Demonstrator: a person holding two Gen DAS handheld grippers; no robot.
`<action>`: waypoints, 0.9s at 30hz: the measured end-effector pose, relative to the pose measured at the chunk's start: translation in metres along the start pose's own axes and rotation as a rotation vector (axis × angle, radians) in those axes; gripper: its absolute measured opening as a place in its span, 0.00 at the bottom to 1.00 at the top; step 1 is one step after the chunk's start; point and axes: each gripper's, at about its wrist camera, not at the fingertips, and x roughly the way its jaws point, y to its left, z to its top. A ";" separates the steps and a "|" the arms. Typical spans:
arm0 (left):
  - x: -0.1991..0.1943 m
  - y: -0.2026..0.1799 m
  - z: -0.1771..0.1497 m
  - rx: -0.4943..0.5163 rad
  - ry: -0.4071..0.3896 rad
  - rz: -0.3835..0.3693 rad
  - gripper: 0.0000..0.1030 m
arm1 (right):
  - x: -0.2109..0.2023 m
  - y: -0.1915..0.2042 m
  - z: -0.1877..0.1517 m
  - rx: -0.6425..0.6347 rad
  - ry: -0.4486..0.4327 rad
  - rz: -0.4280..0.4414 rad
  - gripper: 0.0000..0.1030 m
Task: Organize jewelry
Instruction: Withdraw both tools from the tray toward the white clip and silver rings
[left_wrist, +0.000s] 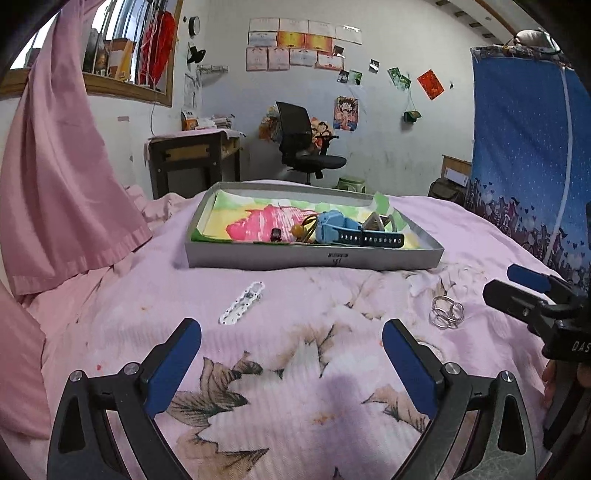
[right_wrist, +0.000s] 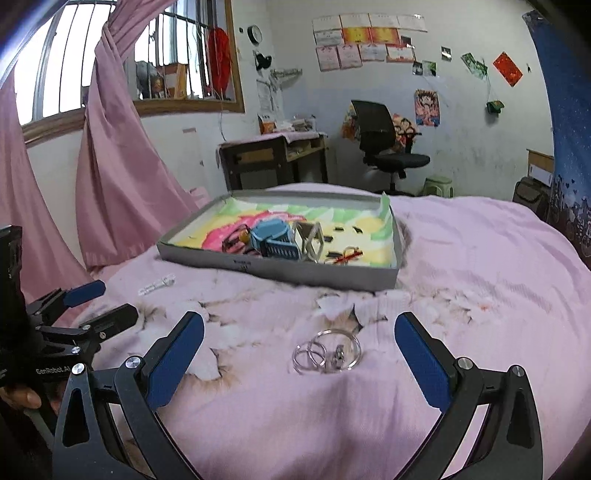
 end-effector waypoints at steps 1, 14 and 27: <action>0.000 0.002 0.000 -0.009 0.003 -0.004 0.96 | 0.002 0.000 -0.002 0.002 0.012 -0.006 0.99; 0.015 0.026 0.005 -0.117 0.054 -0.031 0.96 | 0.028 -0.009 -0.007 0.054 0.123 -0.002 0.98; 0.046 0.043 0.012 -0.181 0.114 -0.057 0.80 | 0.054 -0.011 -0.013 0.078 0.202 -0.018 0.42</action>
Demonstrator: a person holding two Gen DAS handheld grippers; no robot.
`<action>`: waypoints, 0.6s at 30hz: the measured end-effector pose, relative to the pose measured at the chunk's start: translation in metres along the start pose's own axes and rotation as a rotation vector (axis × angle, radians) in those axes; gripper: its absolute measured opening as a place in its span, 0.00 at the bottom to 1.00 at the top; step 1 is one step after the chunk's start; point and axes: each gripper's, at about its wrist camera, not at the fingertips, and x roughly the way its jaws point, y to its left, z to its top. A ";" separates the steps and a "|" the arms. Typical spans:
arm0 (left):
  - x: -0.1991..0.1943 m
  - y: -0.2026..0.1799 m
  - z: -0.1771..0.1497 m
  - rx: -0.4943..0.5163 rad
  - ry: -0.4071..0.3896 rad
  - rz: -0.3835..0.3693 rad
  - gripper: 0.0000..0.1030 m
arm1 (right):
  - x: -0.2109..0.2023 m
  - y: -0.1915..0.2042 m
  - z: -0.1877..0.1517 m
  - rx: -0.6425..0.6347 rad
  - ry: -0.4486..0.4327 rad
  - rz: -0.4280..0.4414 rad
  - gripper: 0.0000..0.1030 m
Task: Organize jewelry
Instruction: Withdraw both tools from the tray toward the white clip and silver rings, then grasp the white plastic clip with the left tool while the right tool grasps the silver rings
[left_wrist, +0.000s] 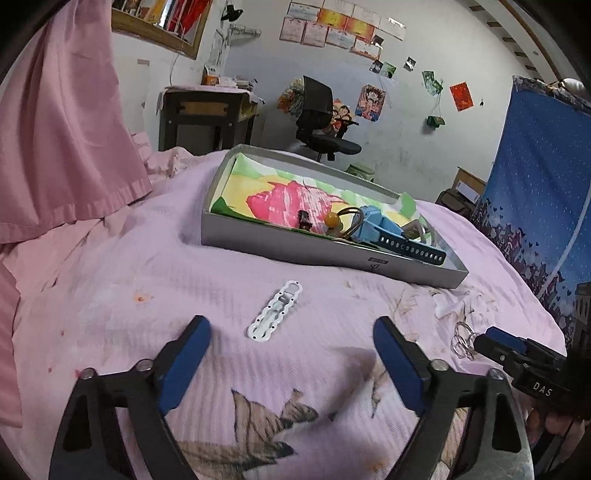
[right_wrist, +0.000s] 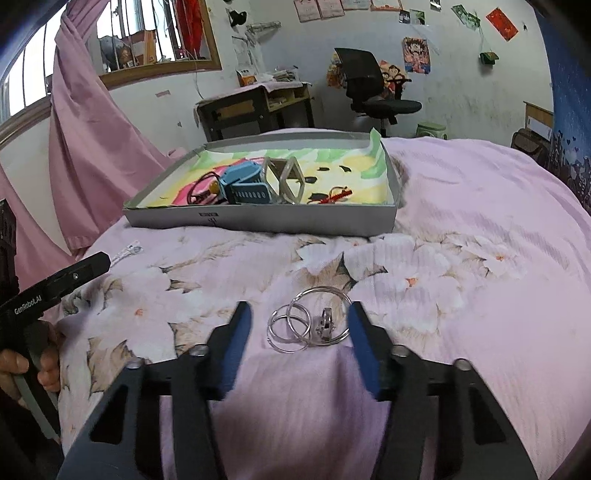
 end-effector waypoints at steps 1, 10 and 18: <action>0.002 0.000 0.001 0.001 0.007 -0.004 0.76 | 0.001 -0.001 0.000 0.003 0.003 -0.002 0.40; 0.020 0.001 0.004 0.012 0.065 -0.013 0.47 | 0.014 -0.006 -0.002 0.028 0.048 -0.030 0.24; 0.028 -0.003 0.005 0.040 0.102 0.007 0.26 | 0.019 -0.005 -0.002 0.026 0.058 -0.040 0.14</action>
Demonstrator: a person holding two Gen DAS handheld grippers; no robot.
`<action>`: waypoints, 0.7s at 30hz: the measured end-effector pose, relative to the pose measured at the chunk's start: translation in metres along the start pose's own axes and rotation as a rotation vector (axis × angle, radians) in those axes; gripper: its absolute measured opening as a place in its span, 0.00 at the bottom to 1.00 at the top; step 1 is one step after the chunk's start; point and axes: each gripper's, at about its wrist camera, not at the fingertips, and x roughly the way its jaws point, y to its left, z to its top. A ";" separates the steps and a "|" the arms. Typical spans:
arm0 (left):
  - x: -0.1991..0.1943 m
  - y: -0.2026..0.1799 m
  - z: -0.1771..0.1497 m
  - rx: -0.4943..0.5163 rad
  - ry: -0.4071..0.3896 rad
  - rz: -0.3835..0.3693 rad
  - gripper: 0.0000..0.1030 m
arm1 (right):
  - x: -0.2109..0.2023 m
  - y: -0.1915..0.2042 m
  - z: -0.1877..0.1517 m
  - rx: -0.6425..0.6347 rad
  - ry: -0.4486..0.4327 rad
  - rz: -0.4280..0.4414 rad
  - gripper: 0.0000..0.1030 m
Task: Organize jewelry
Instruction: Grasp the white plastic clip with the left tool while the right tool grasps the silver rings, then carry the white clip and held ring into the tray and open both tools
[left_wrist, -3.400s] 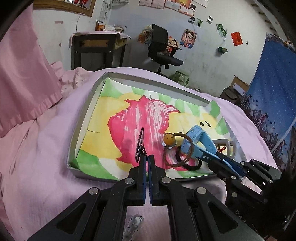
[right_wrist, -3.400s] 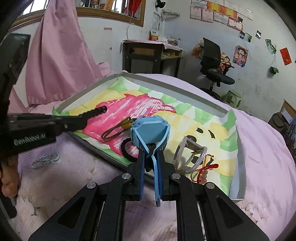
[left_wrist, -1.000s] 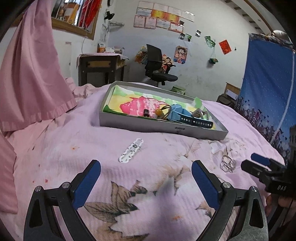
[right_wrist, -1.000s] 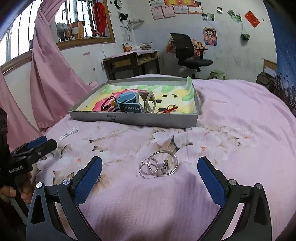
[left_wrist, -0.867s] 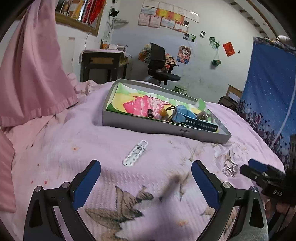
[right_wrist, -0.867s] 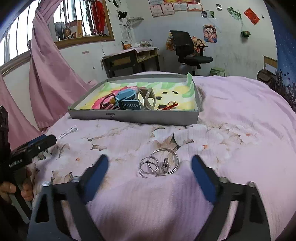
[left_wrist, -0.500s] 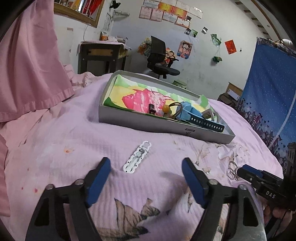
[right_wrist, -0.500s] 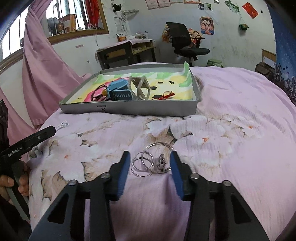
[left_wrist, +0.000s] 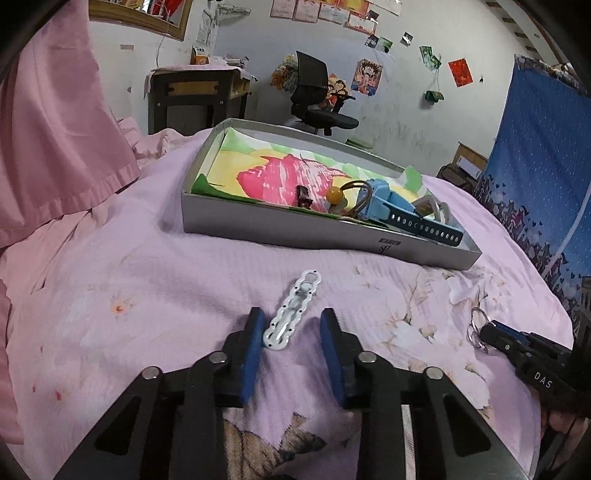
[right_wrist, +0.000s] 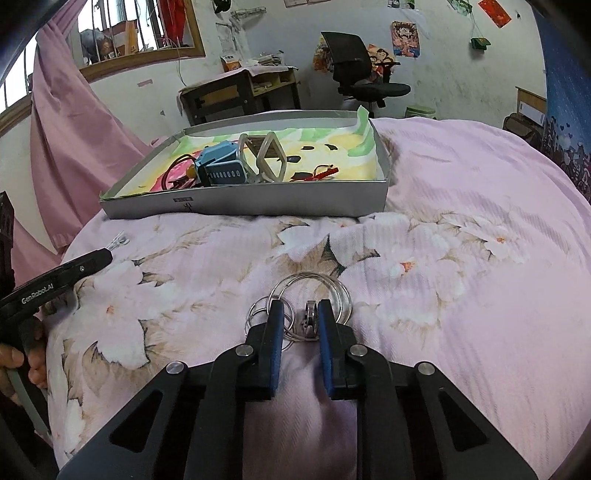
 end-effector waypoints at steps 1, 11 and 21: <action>0.001 0.000 0.000 0.004 0.004 0.001 0.22 | 0.000 0.000 0.000 -0.001 0.000 -0.001 0.14; -0.003 -0.007 -0.003 0.037 -0.006 -0.002 0.13 | -0.003 0.000 -0.002 -0.005 -0.015 -0.024 0.05; -0.020 -0.022 -0.011 0.068 -0.056 -0.074 0.13 | -0.016 -0.001 0.001 0.002 -0.081 -0.013 0.05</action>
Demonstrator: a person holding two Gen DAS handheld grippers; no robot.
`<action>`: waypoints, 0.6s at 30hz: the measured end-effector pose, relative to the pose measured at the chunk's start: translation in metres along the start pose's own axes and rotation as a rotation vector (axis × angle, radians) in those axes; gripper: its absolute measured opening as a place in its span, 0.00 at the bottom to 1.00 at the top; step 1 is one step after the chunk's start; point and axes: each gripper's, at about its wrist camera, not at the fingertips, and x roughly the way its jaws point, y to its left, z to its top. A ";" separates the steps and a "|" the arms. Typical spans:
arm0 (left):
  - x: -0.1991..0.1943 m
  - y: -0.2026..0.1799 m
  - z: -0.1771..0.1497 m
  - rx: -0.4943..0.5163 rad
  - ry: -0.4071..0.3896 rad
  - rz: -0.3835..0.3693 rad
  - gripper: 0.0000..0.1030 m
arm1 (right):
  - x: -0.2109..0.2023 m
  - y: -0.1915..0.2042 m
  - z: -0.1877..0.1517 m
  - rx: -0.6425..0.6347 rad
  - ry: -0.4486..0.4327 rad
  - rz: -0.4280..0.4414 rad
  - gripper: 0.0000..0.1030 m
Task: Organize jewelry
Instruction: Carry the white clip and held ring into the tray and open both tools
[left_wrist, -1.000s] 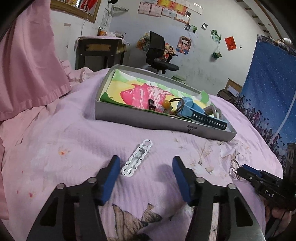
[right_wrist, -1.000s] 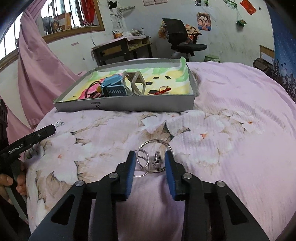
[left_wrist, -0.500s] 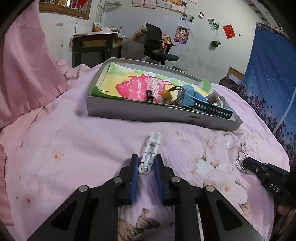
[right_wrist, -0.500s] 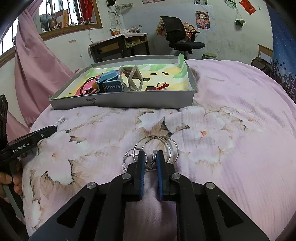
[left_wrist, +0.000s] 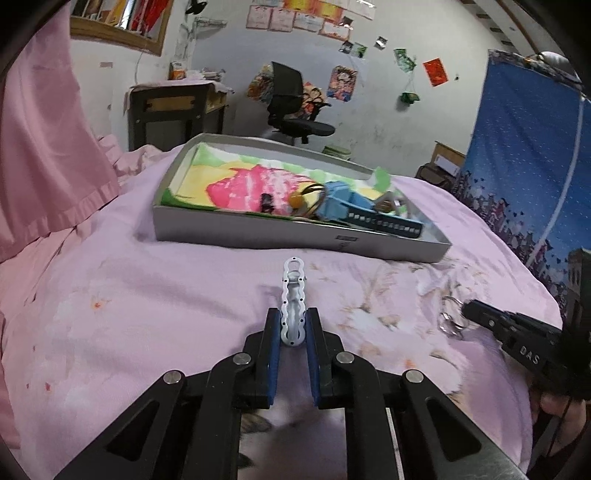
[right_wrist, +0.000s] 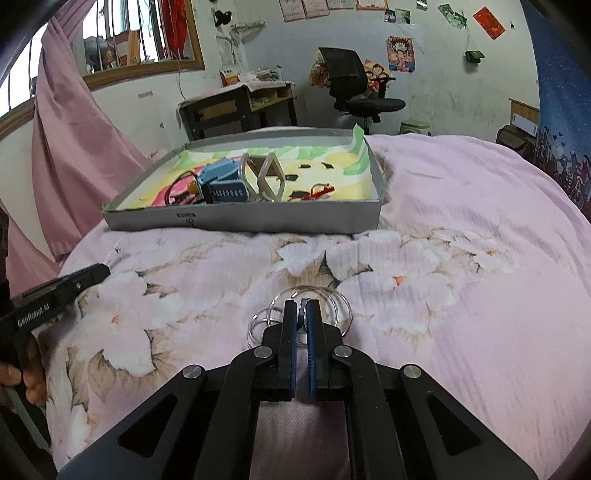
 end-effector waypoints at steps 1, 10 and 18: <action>-0.001 -0.002 0.000 0.007 -0.004 -0.006 0.13 | -0.001 0.000 0.001 0.003 -0.010 0.005 0.05; -0.013 -0.018 0.002 0.044 -0.067 -0.019 0.13 | -0.015 0.009 0.009 -0.024 -0.100 0.041 0.05; -0.012 -0.023 0.026 -0.008 -0.163 -0.034 0.12 | -0.021 0.010 0.022 -0.015 -0.154 0.069 0.05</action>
